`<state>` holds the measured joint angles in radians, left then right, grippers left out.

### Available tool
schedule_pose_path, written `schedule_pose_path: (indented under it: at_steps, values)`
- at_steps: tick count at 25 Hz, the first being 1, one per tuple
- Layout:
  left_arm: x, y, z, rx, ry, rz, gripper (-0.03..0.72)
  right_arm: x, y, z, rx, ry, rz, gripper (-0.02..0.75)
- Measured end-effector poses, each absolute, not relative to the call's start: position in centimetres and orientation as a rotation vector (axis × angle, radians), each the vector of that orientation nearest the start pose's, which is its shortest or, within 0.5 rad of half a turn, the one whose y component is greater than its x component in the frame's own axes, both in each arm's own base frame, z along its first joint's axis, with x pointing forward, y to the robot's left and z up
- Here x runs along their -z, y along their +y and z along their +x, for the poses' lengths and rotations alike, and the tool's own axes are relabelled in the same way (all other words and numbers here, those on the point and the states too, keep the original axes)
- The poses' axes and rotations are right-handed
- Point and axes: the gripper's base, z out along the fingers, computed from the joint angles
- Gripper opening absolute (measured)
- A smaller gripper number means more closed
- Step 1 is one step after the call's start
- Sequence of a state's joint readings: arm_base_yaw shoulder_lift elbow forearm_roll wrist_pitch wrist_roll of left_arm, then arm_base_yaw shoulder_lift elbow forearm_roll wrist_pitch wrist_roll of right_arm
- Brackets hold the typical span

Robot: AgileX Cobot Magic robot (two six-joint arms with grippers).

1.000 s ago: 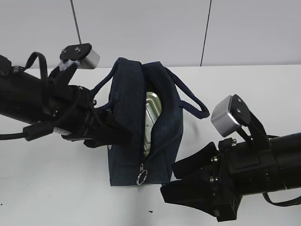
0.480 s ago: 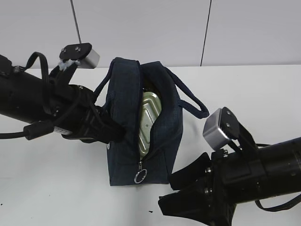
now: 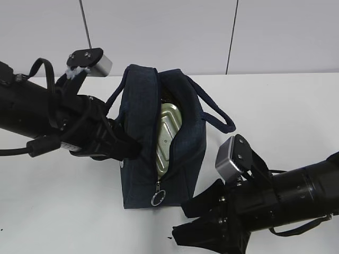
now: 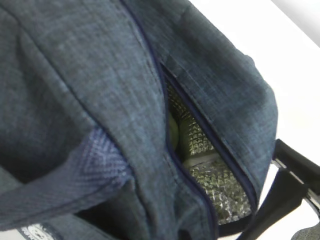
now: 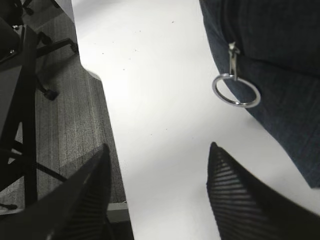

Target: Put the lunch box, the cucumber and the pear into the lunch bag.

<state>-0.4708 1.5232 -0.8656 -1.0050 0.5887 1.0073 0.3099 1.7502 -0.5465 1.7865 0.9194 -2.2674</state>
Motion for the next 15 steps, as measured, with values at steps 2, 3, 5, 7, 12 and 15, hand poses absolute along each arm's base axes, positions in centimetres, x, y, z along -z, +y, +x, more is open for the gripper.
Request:
schedule_pose_path:
  at_steps: [2, 3, 5, 7, 12, 15]
  values:
    - [-22.6, -17.3, 24.5, 0.768, 2.328, 0.886, -0.008, -13.6, 14.7, 22.6, -1.035, 1.949, -1.095, 0.468]
    - [-22.6, -17.3, 24.5, 0.768, 2.328, 0.886, -0.008, -13.6, 14.8, 22.9, -1.036, 1.942, -1.095, 0.468]
    - [-22.6, -17.3, 24.5, 0.768, 2.328, 0.885, -0.008, -13.6, 15.0, 23.5, -1.036, 1.935, -1.093, 0.468]
    - [-22.6, -17.3, 24.5, 0.769, 2.328, 0.884, -0.008, -13.4, 15.3, 24.2, -1.04, 1.926, -1.095, 0.468]
    - [-22.7, -17.4, 24.6, 0.787, 2.329, 0.858, -0.008, -12.0, 15.8, 25.3, -1.091, 1.938, -1.085, 0.468]
    - [-22.8, -17.4, 24.6, 0.803, 2.329, 0.832, -0.008, -11.3, 15.9, 25.7, -1.105, 1.949, -1.082, 0.468]
